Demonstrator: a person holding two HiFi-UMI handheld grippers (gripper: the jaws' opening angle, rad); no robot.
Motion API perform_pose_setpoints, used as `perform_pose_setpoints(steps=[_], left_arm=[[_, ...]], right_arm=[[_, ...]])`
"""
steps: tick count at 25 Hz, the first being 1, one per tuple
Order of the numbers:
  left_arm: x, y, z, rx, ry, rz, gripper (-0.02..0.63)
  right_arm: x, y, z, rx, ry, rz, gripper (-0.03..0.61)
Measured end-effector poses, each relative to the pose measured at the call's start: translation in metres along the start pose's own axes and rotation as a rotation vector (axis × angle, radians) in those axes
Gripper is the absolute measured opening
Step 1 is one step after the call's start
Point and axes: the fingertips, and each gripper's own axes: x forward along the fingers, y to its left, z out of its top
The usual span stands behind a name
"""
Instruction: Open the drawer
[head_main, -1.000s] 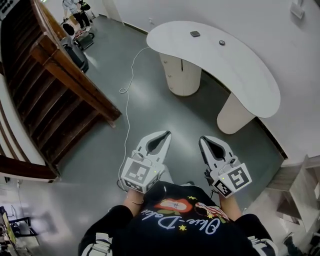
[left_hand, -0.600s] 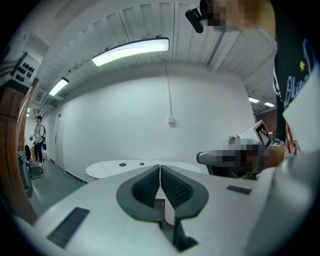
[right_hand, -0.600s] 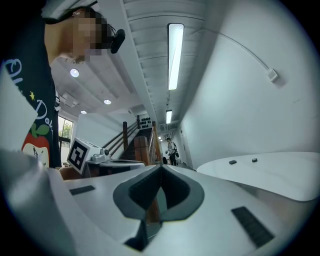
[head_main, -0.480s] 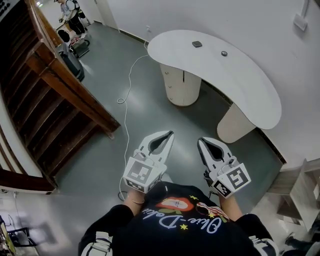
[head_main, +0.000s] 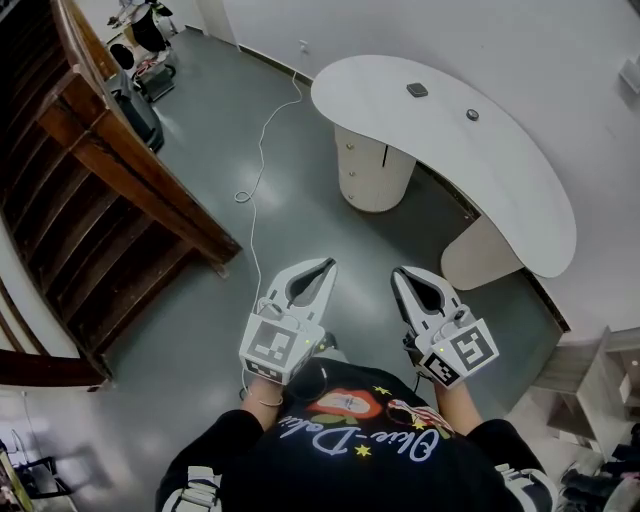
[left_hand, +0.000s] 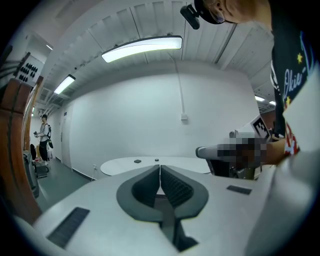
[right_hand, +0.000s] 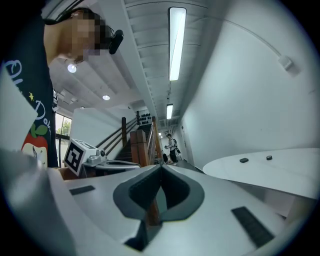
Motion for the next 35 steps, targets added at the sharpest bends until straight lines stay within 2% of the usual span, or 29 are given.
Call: perform_pose_setpoints(steps=[6, 12, 16, 21, 25, 31, 35], left_arm=[[-0.002, 0.060, -0.007, 0.004, 0.005, 0.009, 0.006], [-0.006, 0.103, -0.017, -0.014, 0.013, -0.016, 0.006], [0.000, 0.115, -0.025, -0.046, 0.006, -0.048, 0.006], [0.020, 0.115, -0.027, -0.055, 0.001, -0.082, 0.006], [0.036, 0.127, -0.030, -0.063, 0.013, -0.060, 0.006], [0.065, 0.170, -0.024, -0.039, 0.043, 0.010, 0.006], [0.095, 0.193, -0.021, -0.029, 0.059, 0.028, 0.006]], right_arm=[[0.055, 0.000, -0.001, 0.004, -0.011, -0.031, 0.002], [0.095, 0.008, -0.004, 0.000, 0.007, -0.066, 0.002], [0.103, 0.009, -0.011, -0.007, 0.034, -0.098, 0.002], [0.103, -0.015, -0.017, -0.004, 0.064, -0.144, 0.002], [0.122, -0.036, -0.015, 0.000, 0.056, -0.121, 0.002], [0.170, -0.074, -0.011, 0.010, 0.041, -0.071, 0.002], [0.197, -0.103, -0.009, 0.014, 0.041, -0.052, 0.002]])
